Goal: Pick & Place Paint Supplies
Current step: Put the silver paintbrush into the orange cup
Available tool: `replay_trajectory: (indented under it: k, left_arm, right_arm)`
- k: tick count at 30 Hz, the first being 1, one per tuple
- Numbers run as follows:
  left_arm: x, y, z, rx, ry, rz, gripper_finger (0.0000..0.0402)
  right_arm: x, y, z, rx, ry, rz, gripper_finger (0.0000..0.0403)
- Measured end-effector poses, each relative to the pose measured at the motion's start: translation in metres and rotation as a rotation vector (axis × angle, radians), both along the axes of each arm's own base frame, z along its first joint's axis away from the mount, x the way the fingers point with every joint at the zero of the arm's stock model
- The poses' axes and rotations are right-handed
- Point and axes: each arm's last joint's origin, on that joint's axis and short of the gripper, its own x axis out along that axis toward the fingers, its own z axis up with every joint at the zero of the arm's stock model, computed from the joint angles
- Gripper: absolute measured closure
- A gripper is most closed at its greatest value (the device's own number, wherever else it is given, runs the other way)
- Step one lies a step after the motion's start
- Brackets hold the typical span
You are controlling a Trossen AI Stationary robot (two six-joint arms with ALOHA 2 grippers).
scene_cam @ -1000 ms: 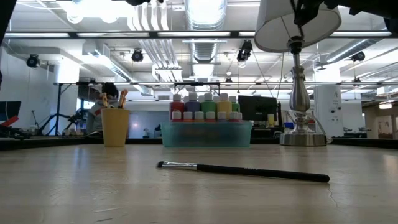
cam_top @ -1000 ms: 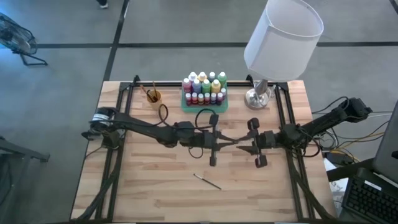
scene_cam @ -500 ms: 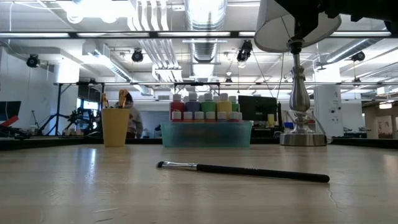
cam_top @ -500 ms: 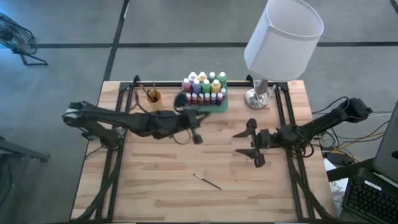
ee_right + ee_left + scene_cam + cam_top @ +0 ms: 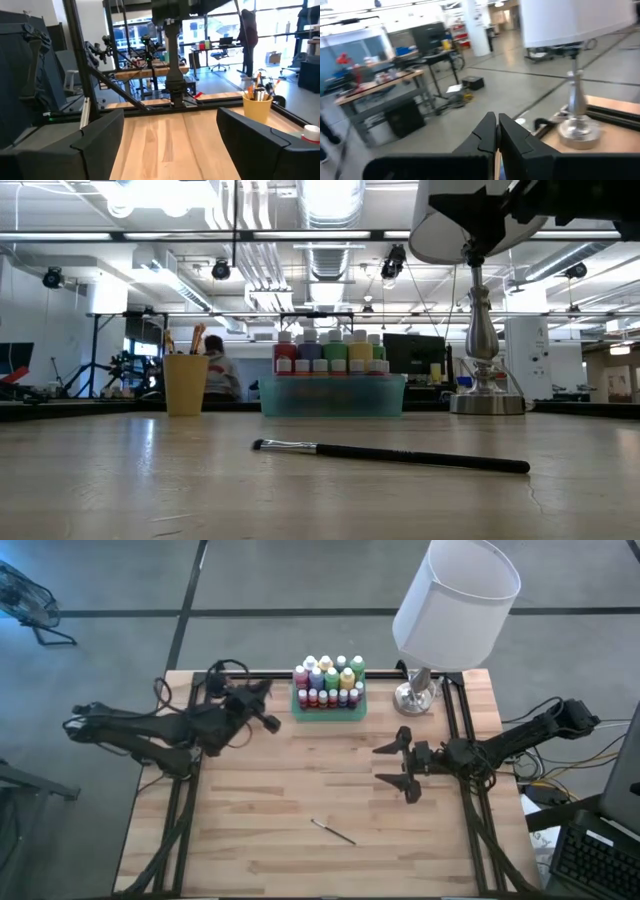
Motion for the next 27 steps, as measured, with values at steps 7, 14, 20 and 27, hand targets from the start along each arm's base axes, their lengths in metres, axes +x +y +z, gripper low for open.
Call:
replay_trajectory:
  k: [7, 14, 20, 27]
  left_arm:
    - [-0.027, 0.028, -0.027, -0.009, -0.086, 0.131, 0.0393]
    - [-0.035, 0.055, -0.054, -0.022, -0.090, 0.248, 0.0393]
    - [-0.039, 0.076, -0.071, -0.055, -0.089, 0.282, 0.0393]
    - [-0.045, 0.091, -0.092, -0.106, -0.104, 0.317, 0.0393]
  right_arm:
    - [0.000, -0.001, 0.000, 0.006, 0.001, -0.025, 0.0079]
    - [0.000, -0.001, -0.001, 0.005, 0.006, -0.025, 0.0074]
    - [0.000, -0.001, -0.003, -0.001, 0.029, -0.029, 0.0091]
    - [0.000, -0.001, -0.003, -0.002, 0.031, -0.031, 0.0112]
